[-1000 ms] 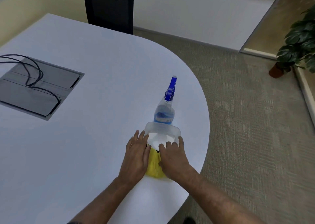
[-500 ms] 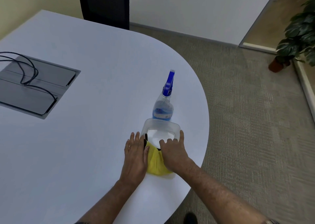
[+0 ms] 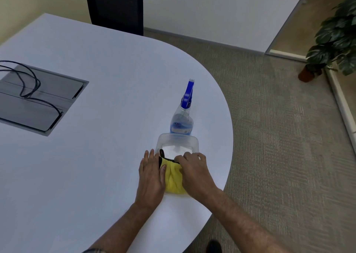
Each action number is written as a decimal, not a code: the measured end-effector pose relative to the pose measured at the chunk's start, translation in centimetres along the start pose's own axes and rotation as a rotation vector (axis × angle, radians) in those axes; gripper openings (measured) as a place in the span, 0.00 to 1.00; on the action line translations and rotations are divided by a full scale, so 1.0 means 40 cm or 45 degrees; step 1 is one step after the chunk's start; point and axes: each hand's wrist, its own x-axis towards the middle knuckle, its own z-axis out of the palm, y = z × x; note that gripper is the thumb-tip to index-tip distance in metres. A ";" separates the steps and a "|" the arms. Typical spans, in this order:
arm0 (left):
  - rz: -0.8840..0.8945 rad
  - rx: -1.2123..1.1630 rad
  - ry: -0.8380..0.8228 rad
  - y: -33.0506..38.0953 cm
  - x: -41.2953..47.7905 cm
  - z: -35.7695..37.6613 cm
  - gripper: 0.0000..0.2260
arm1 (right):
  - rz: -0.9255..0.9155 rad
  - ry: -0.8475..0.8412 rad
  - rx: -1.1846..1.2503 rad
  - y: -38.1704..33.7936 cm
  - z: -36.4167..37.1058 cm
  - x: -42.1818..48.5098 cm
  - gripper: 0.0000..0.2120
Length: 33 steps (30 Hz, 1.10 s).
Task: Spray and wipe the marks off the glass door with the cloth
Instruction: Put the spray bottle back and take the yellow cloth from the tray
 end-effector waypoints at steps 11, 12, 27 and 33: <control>-0.016 -0.089 0.029 -0.012 -0.008 0.003 0.21 | 0.339 0.262 0.994 0.020 -0.039 -0.053 0.12; -0.024 -0.105 0.039 -0.014 -0.010 0.001 0.21 | 0.375 0.265 1.064 0.022 -0.047 -0.056 0.13; -0.137 -0.694 0.202 0.090 -0.004 -0.119 0.11 | 0.339 0.387 1.472 0.006 -0.181 -0.123 0.13; -0.246 -1.013 0.133 0.216 0.025 -0.216 0.11 | 0.336 0.573 1.665 -0.018 -0.294 -0.196 0.12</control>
